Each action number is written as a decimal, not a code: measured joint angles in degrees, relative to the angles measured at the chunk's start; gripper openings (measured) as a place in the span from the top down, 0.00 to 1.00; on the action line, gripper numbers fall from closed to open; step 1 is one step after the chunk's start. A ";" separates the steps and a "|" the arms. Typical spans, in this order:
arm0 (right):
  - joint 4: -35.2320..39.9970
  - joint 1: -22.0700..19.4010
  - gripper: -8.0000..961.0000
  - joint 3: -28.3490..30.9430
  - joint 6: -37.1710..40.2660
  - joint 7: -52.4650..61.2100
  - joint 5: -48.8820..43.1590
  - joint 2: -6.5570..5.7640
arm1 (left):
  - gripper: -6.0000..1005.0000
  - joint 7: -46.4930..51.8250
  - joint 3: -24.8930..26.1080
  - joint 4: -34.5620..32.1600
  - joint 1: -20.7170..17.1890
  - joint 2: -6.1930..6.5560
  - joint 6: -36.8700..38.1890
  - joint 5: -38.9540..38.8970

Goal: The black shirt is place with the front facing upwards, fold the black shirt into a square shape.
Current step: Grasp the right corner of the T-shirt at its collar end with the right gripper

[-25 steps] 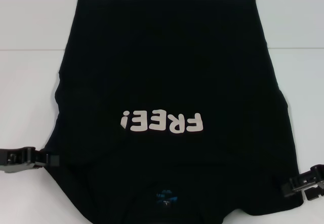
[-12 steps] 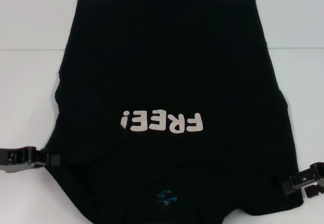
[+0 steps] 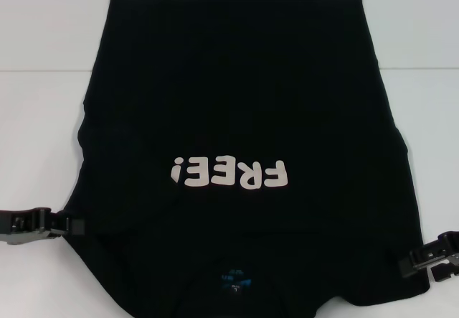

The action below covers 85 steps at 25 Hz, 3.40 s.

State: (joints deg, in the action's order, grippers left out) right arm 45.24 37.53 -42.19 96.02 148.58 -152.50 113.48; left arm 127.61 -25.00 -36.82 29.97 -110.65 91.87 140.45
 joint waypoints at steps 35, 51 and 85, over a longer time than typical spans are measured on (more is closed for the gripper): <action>-2.07 1.06 0.11 -0.08 -1.77 0.13 -0.99 0.10 | 0.96 -0.40 -0.05 0.00 0.25 -0.09 -0.15 0.00; -3.64 2.50 0.11 -0.18 -1.80 0.09 -0.93 0.75 | 0.96 -0.87 -0.05 0.00 0.26 -0.24 -0.20 0.00; -8.16 3.79 0.11 0.44 -4.02 0.09 2.55 0.05 | 0.96 -0.94 -0.05 0.00 0.79 -0.17 -0.73 0.00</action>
State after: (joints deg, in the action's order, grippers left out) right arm 37.08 41.32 -41.75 92.00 148.68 -149.95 113.54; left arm 126.67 -25.05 -36.83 30.76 -110.82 91.14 140.45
